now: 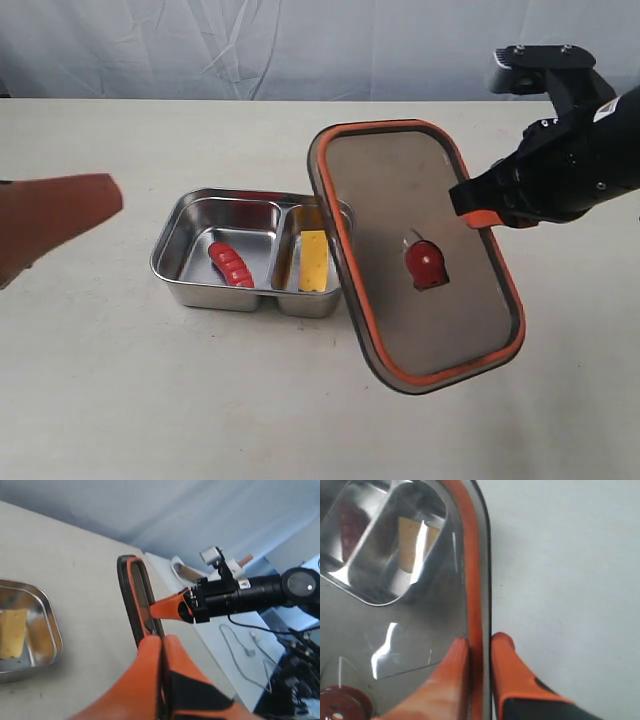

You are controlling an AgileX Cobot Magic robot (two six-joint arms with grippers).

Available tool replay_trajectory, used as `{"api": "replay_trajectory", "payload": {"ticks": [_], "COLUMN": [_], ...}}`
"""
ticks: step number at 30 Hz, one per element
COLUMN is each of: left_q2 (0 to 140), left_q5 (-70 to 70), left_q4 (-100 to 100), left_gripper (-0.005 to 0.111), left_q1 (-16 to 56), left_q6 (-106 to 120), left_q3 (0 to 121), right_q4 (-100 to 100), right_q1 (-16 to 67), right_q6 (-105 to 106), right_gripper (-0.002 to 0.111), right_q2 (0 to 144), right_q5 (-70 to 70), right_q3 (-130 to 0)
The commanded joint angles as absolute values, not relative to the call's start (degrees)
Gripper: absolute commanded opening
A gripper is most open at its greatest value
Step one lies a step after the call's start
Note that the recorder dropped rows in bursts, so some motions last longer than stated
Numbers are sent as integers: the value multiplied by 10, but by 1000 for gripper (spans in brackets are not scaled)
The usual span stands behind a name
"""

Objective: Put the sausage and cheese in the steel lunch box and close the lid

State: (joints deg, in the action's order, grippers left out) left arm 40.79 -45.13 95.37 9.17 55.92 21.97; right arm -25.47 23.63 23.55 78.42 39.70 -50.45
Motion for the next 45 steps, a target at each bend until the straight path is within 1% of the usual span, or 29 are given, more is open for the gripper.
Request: {"api": "replay_trajectory", "payload": {"ticks": [1, 5, 6, 8, 12, 17, 26, 34, 39, 43, 45], "left_q2": [536, 615, 631, 654, 686, 701, 701, 701, 701, 701, 701], "left_q5": [-572, -621, -622, -623, -644, -621, -607, -606, -602, -548, -529], "left_q4": [996, 999, 999, 999, 999, 999, 999, 999, 999, 999, 999], "left_gripper": [17, 46, 51, 57, 58, 58, 58, 58, 58, 58, 55], "left_q1": [96, 96, 96, 96, 96, 96, 100, 100, 124, 149, 159], "left_q6": [672, 730, 736, 746, 768, 770, 770, 770, 773, 773, 773], "left_q3": [252, 270, 273, 278, 282, 282, 301, 303, 303, 303, 303], "right_q4": [-306, -307, -310, -320, -350, -367, -367, -375, -379, -383, -391], "right_q1": [234, 234, 234, 234, 234, 236, 307, 337, 350, 355, 355], "right_q6": [286, 288, 288, 295, 321, 330, 330, 330, 330, 330, 330], "right_gripper": [-1, -1, -1, -1, -1, -1, -1, -1, -1, -1, -1], "right_q2": [779, 779, 779, 779, 779, 779, 779, 779, 781, 783, 783], "right_q5": [398, 398, 398, 398, 398, 400, 359, 342, 334, 332, 333], "right_q3": [-506, -506, -506, -506, -506, -506, -506, -506, -506, -506, -506]}}
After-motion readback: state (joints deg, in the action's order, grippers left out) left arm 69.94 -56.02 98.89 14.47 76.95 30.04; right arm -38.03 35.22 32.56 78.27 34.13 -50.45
